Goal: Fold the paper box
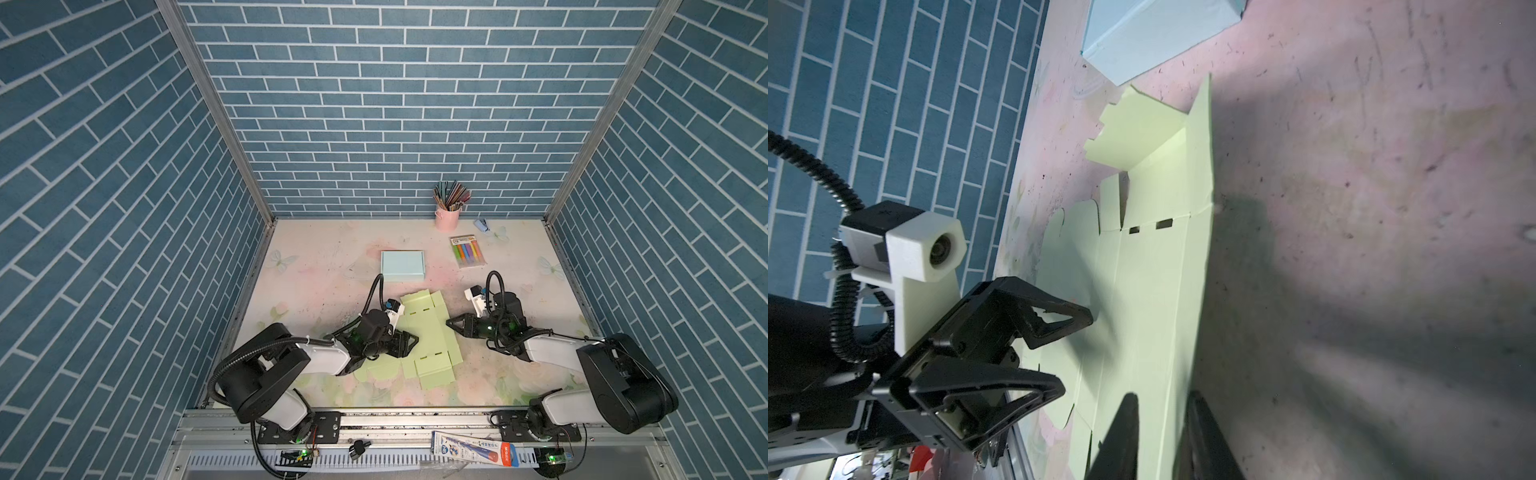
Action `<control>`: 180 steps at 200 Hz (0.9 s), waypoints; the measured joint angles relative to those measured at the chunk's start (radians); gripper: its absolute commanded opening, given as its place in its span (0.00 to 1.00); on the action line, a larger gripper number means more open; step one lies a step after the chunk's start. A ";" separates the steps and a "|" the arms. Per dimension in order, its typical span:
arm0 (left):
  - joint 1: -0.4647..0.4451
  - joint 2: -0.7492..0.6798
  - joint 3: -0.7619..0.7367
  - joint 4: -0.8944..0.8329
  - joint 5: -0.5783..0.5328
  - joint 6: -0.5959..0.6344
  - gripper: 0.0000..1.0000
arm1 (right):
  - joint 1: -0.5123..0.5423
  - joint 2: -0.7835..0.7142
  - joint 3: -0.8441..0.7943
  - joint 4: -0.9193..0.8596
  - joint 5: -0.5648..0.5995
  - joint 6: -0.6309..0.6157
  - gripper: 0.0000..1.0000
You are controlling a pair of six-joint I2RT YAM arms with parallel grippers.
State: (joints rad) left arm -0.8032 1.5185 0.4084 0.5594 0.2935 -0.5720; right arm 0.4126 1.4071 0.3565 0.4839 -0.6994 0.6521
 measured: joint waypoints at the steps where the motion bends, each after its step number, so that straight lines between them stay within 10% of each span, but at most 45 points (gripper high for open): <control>1: 0.000 0.000 0.000 0.000 0.000 0.000 0.62 | 0.000 0.000 0.000 0.001 0.000 0.001 0.22; 180: 0.000 0.010 -0.014 0.019 0.006 -0.001 0.61 | 0.000 0.046 -0.004 0.022 -0.011 0.016 0.19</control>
State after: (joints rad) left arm -0.8032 1.5280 0.3939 0.5789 0.2993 -0.5732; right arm 0.4126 1.4532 0.3523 0.5056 -0.7101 0.6678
